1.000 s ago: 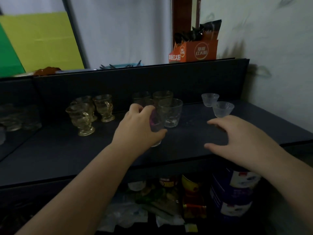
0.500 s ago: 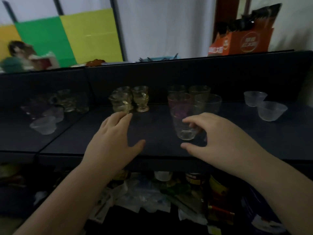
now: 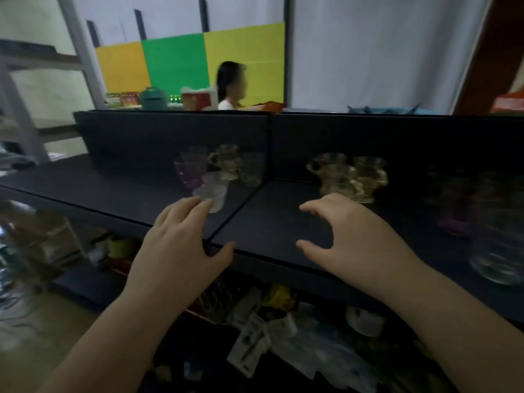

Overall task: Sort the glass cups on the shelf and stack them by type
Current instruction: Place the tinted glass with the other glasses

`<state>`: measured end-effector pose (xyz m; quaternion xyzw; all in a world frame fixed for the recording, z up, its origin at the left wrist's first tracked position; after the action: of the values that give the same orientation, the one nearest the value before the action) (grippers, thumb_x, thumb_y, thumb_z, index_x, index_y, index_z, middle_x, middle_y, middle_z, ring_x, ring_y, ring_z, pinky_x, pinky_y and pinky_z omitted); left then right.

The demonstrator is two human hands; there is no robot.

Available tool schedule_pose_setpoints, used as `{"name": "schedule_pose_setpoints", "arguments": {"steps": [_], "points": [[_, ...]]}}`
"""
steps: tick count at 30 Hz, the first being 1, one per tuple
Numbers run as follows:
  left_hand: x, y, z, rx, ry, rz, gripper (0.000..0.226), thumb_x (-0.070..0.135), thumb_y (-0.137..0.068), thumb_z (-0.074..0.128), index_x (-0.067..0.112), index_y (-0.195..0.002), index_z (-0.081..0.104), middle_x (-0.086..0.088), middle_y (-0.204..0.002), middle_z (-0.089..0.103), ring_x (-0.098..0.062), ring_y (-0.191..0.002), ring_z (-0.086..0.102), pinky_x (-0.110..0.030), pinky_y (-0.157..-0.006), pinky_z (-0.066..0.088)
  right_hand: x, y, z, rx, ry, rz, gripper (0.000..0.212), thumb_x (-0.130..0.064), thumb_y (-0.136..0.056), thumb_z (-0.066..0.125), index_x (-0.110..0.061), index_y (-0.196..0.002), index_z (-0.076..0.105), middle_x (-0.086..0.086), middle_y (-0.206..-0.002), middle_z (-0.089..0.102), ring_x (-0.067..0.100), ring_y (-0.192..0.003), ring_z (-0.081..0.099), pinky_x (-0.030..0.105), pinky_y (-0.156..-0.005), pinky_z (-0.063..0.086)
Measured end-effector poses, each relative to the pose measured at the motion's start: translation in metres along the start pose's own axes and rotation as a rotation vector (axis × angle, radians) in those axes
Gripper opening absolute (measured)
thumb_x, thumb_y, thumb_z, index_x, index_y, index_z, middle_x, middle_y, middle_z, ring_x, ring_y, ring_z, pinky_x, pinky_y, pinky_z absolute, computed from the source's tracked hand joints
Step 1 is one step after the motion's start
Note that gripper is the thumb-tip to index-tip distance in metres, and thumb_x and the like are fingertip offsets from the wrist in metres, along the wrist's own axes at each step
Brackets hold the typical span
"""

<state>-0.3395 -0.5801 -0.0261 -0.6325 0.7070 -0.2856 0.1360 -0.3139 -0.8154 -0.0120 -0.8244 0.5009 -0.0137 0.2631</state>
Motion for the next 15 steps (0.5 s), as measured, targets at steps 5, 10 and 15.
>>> {"name": "schedule_pose_setpoints", "arguments": {"steps": [5,10,15], "points": [[-0.088,-0.012,-0.020,0.043,-0.037,-0.033,0.077,0.055,-0.079,0.066,0.018,-0.142,0.044,0.001,-0.145,0.044,-0.020,-0.137,0.031,-0.039,-0.110,0.031,-0.061,-0.056,0.047,0.020,-0.027,-0.015,0.060,-0.054,-0.086,0.066,-0.036,-0.140,0.047,-0.019,-0.130,0.046,0.004,-0.121,0.046,0.024,-0.095,0.043],[-0.171,-0.024,-0.018,-0.027,-0.045,-0.070,0.088,0.061,-0.078,0.064,0.020,-0.149,0.032,0.002,-0.151,0.034,-0.019,-0.140,0.024,-0.035,-0.113,0.025,-0.114,-0.107,0.087,0.050,0.001,-0.023,0.063,-0.054,-0.084,0.069,-0.034,-0.140,0.048,-0.015,-0.129,0.048,0.006,-0.120,0.045,0.021,-0.090,0.038],[-0.217,-0.044,-0.013,-0.056,0.023,-0.082,0.089,0.063,-0.079,0.060,0.024,-0.151,0.026,0.006,-0.154,0.029,-0.015,-0.142,0.021,-0.033,-0.113,0.024,-0.138,-0.148,0.102,0.054,0.004,0.011,0.063,-0.056,-0.082,0.068,-0.034,-0.139,0.049,-0.013,-0.127,0.049,0.009,-0.117,0.048,0.028,-0.092,0.045]]}}
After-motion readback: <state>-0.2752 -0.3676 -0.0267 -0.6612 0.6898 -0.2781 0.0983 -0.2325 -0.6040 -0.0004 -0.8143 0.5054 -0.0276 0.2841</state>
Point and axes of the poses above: each hand's wrist, its own y-axis away from the middle knuckle, its own z-axis out of the palm, x = y × z, the point moved 5 cm from there along -y, towards the middle knuckle
